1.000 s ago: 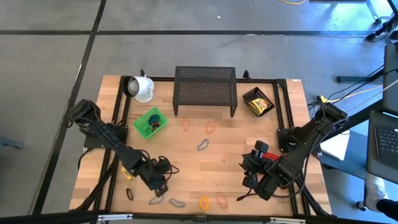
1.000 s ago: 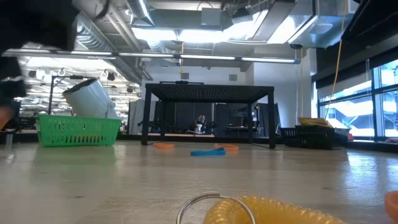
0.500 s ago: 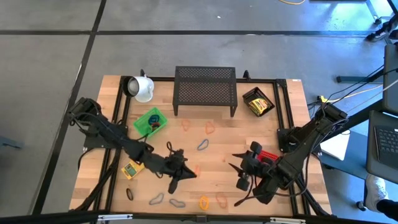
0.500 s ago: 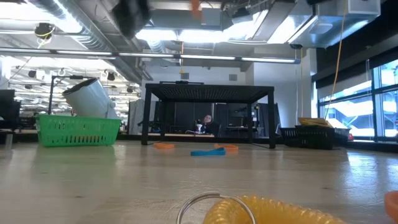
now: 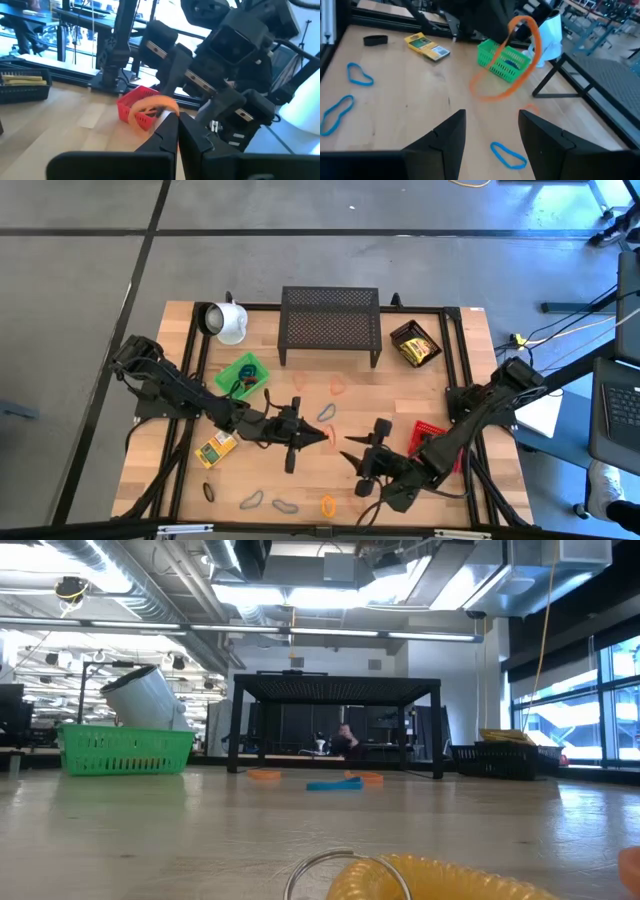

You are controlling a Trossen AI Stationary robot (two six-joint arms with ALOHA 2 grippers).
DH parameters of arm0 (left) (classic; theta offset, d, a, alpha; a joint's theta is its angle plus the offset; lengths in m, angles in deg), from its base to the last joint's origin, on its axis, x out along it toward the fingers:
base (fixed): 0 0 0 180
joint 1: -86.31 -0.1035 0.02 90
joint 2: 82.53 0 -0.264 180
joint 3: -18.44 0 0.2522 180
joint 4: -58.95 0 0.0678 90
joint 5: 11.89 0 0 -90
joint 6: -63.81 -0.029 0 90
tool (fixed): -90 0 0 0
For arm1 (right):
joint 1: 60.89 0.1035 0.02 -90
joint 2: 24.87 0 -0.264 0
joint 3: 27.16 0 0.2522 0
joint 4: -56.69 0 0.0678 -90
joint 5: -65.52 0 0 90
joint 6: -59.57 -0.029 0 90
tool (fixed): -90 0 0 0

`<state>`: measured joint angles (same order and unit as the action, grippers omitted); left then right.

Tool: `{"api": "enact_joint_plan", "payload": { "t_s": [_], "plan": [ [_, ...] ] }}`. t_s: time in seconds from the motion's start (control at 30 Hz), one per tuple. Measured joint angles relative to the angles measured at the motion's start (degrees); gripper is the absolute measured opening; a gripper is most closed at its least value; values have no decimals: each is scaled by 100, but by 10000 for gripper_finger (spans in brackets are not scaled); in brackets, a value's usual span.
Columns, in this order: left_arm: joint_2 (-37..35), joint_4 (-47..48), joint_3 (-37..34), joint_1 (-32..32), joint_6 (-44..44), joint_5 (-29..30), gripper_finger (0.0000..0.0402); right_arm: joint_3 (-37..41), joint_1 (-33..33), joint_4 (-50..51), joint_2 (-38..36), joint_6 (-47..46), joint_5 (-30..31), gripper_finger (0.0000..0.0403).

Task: Pick & Place Office Desk Supplies
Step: Put the orange rubber band into the red bin

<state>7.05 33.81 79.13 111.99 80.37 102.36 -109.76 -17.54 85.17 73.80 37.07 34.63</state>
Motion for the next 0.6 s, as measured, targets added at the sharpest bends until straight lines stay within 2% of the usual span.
{"api": "enact_joint_plan", "payload": {
  "t_s": [0.17,0.4,0.6],
  "plan": [
    [0,0,0,6,-267,0,1,0,-221,-370,87,177,-34,183],
    [0,-18,2,-40,-283,15,1,-2,-550,-975,206,251,-751,183],
    [0,-17,2,-45,-283,13,3,-2,-765,-1120,245,234,-861,183]
  ]
}}
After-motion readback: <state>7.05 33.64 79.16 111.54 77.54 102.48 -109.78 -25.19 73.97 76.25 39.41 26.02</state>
